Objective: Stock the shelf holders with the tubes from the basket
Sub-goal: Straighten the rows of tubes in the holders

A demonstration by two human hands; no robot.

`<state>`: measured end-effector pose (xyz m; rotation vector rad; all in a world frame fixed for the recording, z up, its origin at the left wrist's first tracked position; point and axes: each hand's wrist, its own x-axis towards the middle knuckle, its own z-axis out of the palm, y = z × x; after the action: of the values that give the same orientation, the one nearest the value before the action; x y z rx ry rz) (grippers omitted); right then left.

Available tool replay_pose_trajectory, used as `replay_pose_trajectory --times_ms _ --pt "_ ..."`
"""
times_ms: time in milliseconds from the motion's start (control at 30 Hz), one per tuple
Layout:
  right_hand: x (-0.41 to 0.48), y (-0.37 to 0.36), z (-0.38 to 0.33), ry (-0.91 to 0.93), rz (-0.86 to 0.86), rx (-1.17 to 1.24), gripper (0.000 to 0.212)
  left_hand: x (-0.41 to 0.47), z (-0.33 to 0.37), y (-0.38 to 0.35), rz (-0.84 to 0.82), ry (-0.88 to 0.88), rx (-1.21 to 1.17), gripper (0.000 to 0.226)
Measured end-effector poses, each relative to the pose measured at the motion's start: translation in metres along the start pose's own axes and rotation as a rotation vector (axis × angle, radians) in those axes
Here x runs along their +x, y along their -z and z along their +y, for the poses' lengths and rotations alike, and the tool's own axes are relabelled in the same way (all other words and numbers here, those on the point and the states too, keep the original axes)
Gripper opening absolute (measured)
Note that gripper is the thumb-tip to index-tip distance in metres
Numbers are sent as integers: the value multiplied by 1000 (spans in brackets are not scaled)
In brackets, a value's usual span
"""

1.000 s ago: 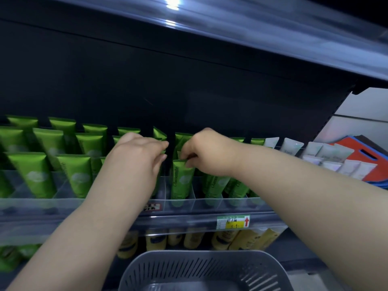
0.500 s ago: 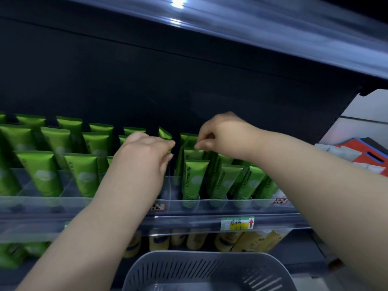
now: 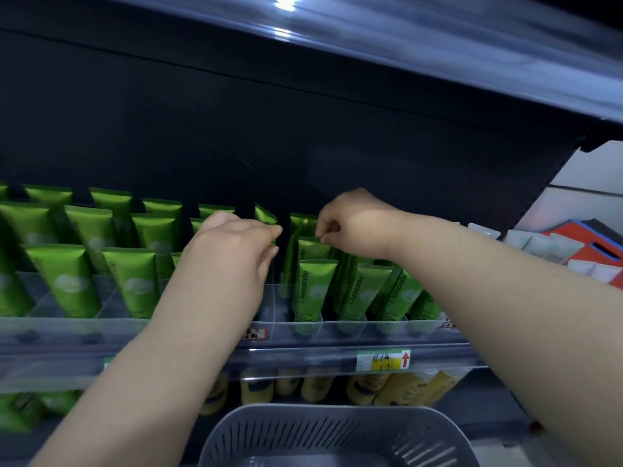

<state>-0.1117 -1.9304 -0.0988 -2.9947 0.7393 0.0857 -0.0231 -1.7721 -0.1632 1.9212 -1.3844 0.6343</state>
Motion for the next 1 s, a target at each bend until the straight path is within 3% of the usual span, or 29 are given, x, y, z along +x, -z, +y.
replay_pose_trajectory --times_ms 333,600,800,1000 --pt "-5 -6 1 16 19 27 18 0 0 -2 -12 2 -7 23" --pt "-1 2 3 16 -79 56 20 0 -6 -2 -26 17 -8 26" --pt "13 4 5 25 81 130 20 -2 -10 -2 -68 6 -13 27" --pt "34 1 1 139 34 -6 23 -1 -17 -3 -92 15 35 28"
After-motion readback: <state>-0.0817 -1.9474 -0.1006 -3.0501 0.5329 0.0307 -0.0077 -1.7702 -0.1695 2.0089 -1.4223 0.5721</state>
